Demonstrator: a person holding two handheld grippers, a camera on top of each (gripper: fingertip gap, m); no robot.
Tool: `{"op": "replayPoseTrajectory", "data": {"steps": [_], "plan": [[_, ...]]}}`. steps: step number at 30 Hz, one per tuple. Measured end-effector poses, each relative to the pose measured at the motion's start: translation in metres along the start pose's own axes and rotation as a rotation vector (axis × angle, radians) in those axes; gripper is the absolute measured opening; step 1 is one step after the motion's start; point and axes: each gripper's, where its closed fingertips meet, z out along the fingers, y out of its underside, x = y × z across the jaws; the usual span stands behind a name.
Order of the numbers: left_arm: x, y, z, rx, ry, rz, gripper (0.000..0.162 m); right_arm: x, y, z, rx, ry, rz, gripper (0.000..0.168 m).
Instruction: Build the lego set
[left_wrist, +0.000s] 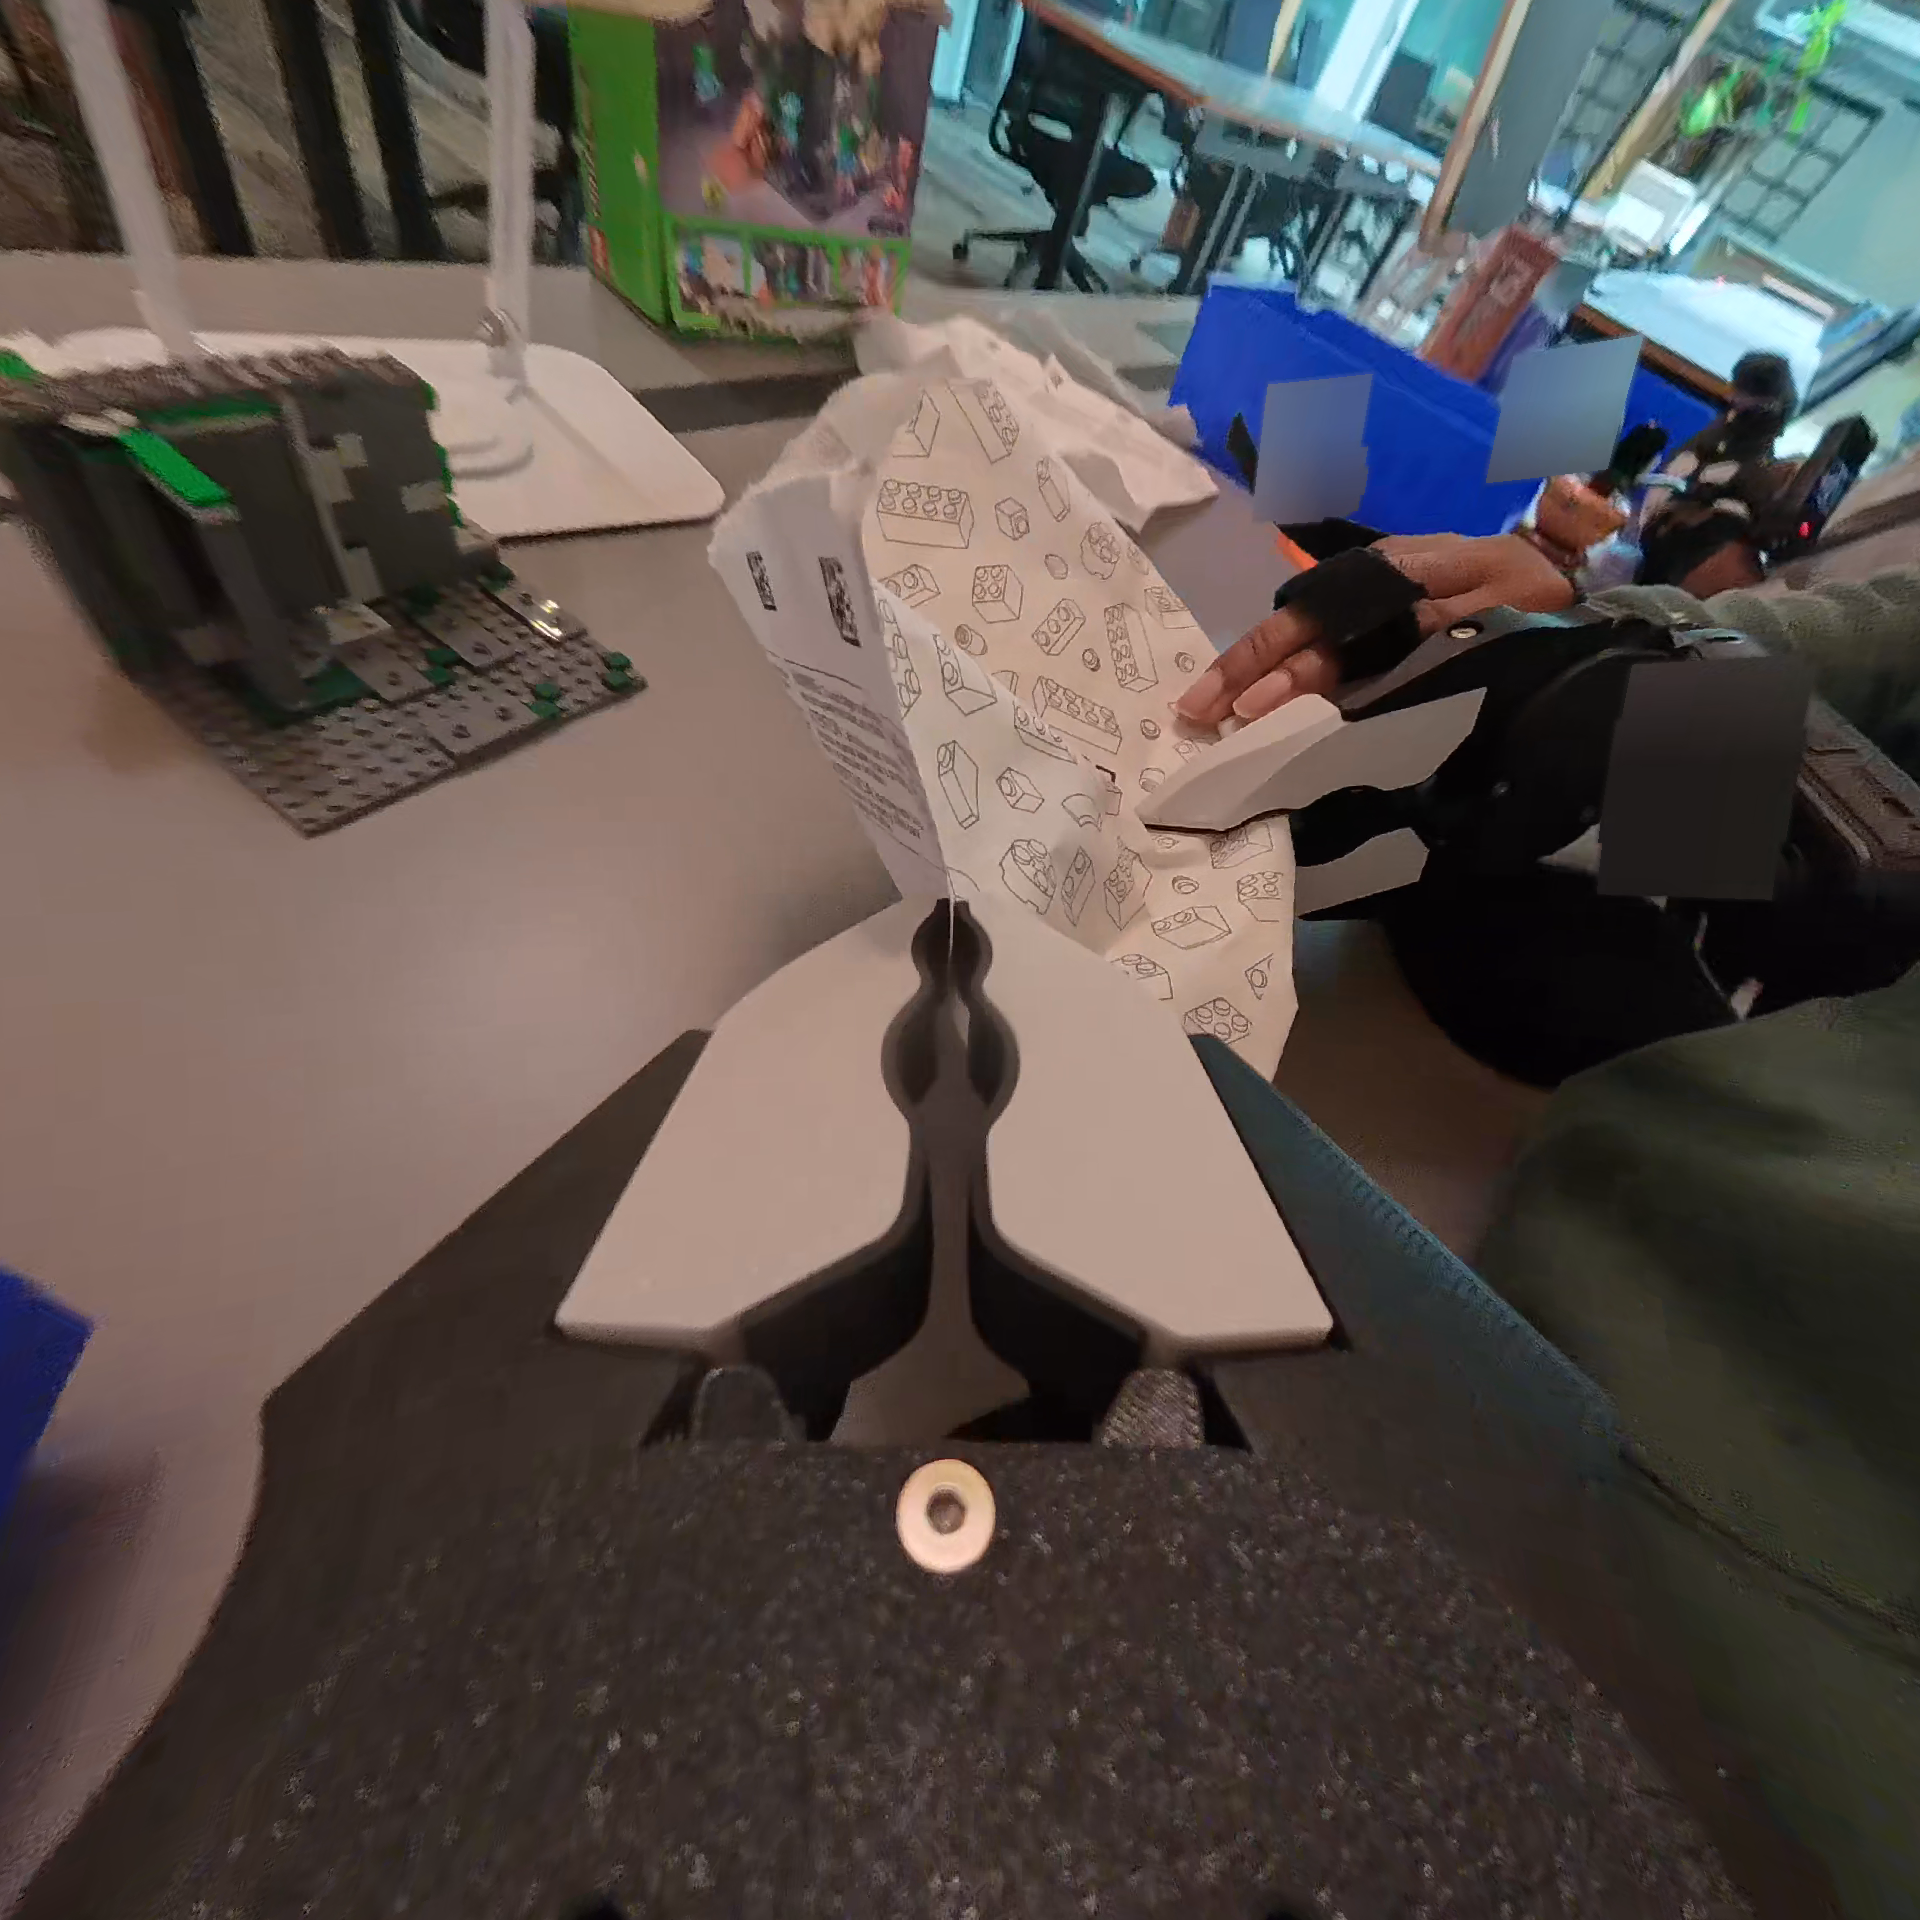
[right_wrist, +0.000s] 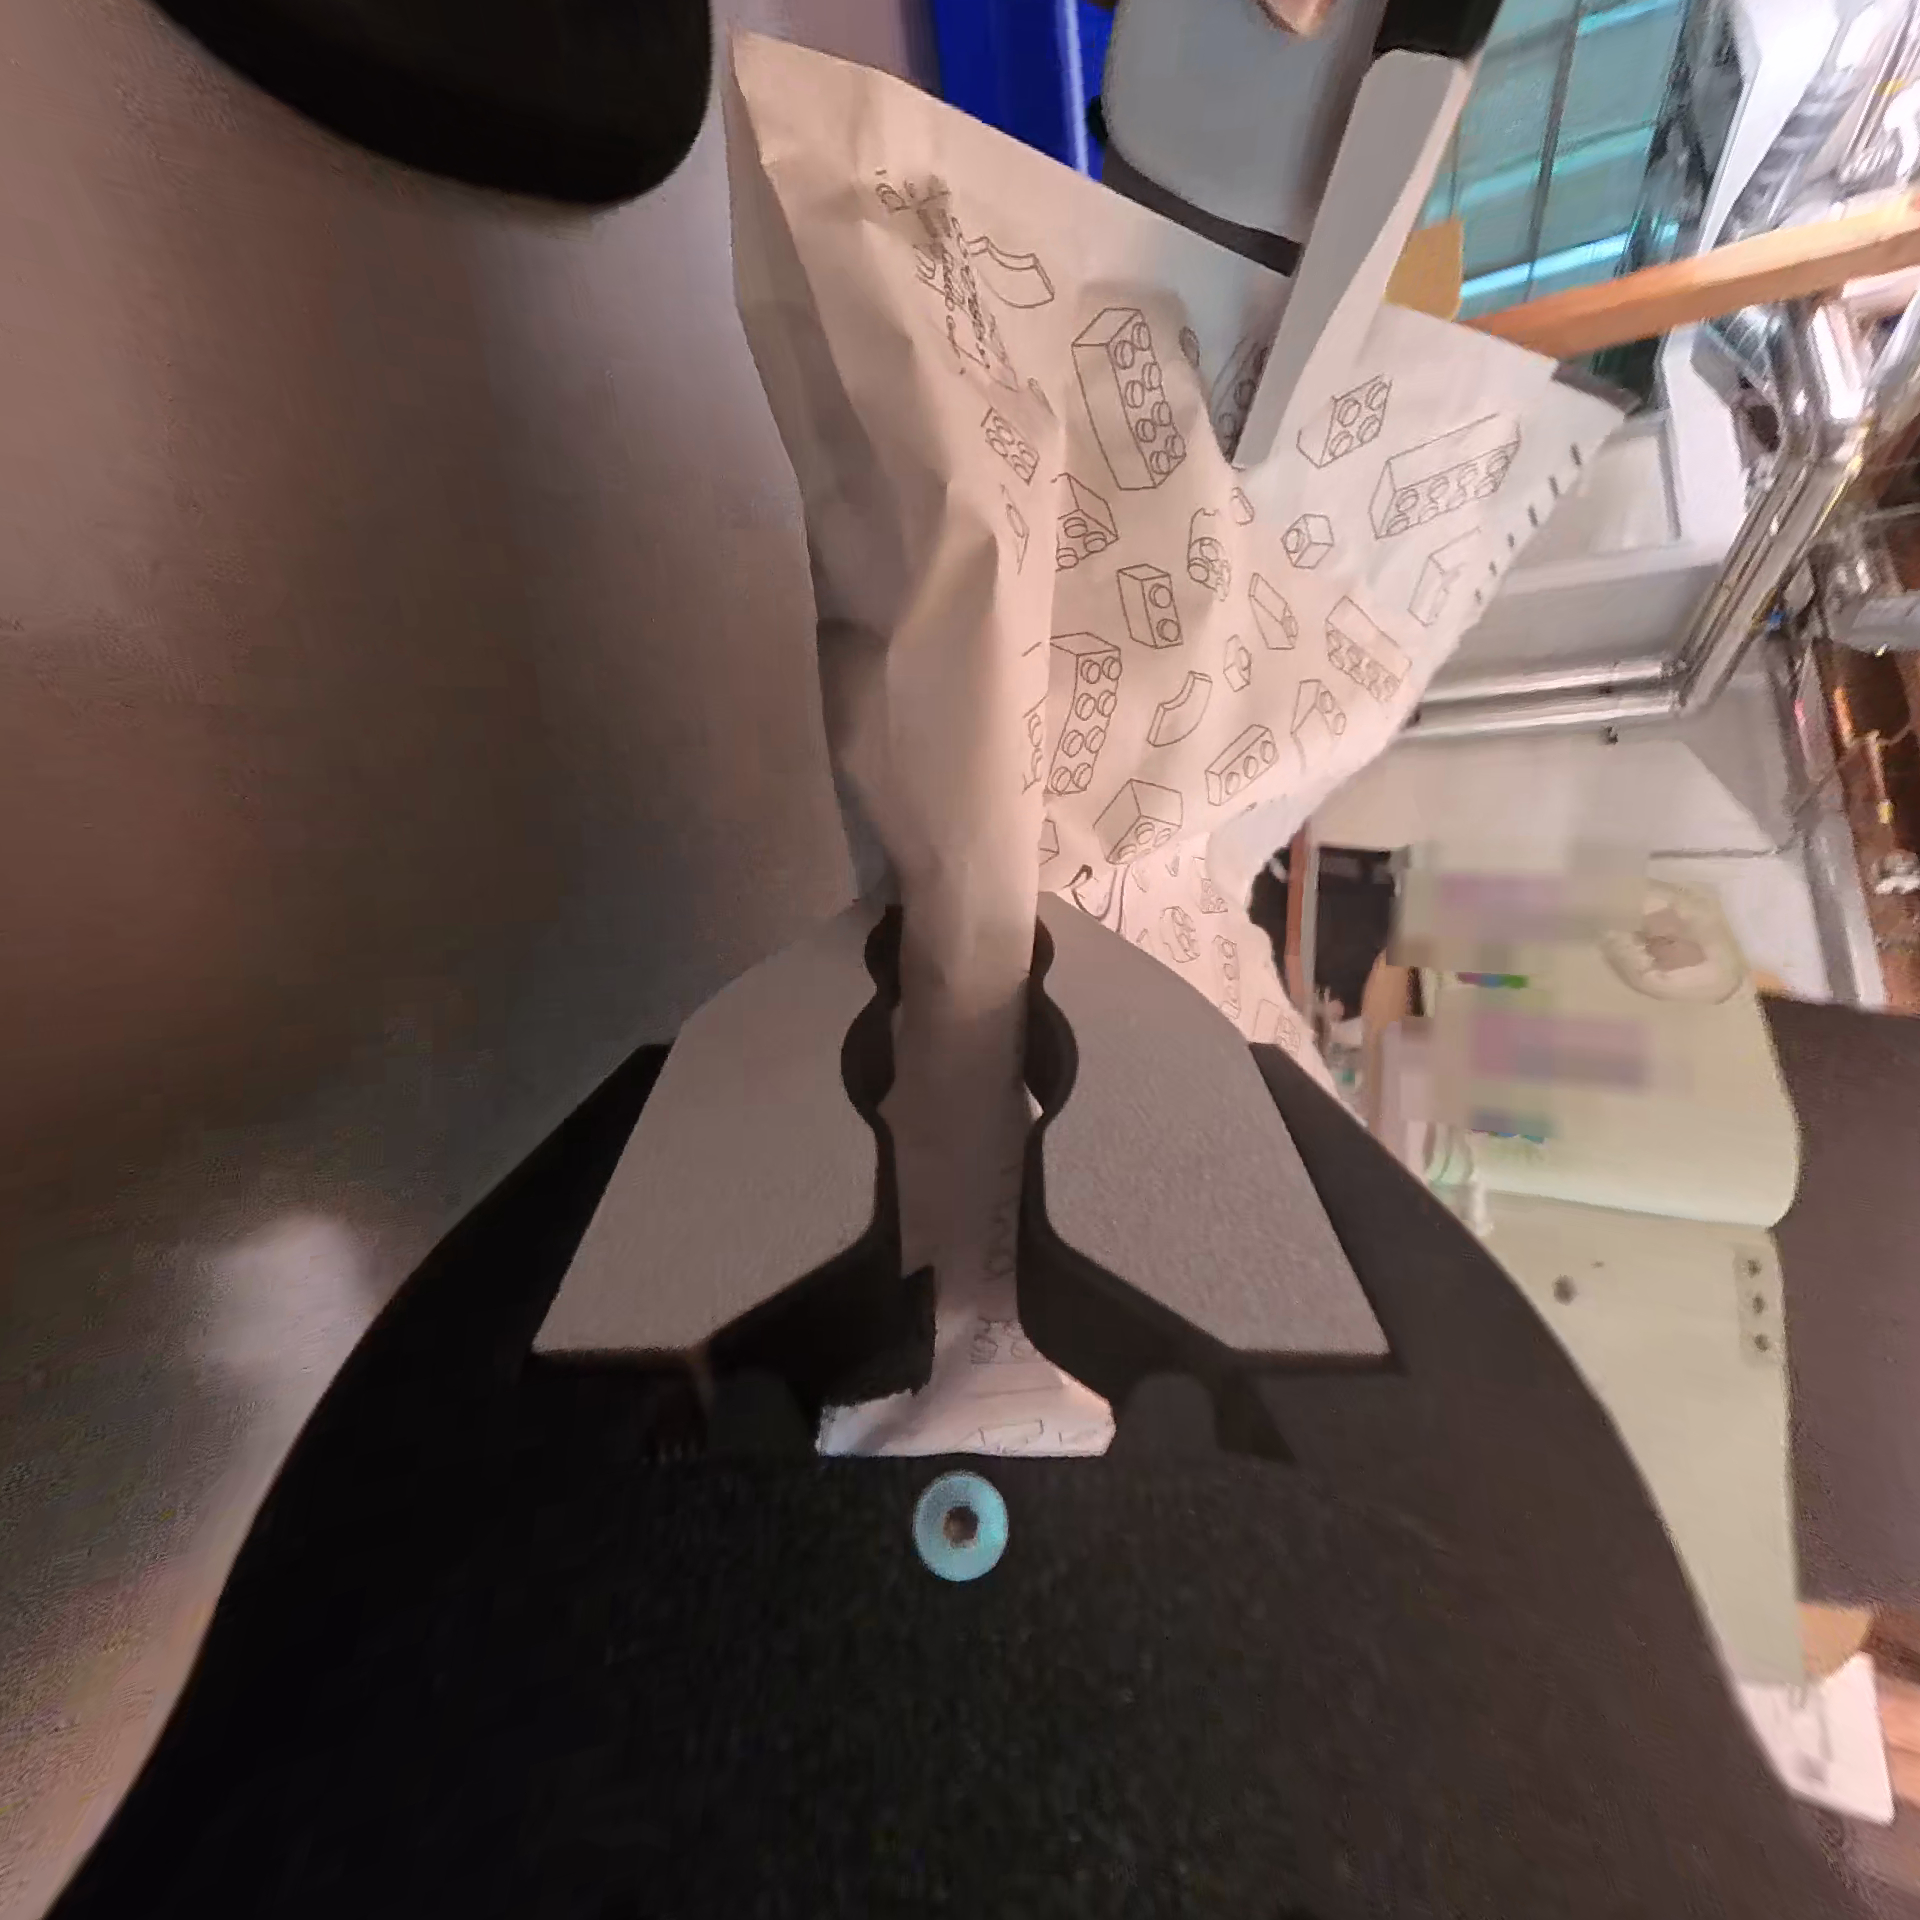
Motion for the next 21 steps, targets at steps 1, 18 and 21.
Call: {"op": "replayPoseTrajectory", "data": {"steps": [1, 18, 21], "plan": [[-0.001, -0.005, -0.008, 0.026, -0.016, -0.001, 0.0, 0.008, -0.004, 0.003, 0.019, 0.003, -0.027, 0.02], [-0.061, -0.066, -0.202, 0.433, -0.412, -0.004, 0.004, 0.151, -0.131, 0.113, 0.341, -0.258, -0.284, 0.02], [-0.075, -0.061, -0.233, 0.465, -0.492, 0.006, 0.007, 0.155, -0.156, 0.137, 0.378, -0.275, -0.288, 0.02]]}}
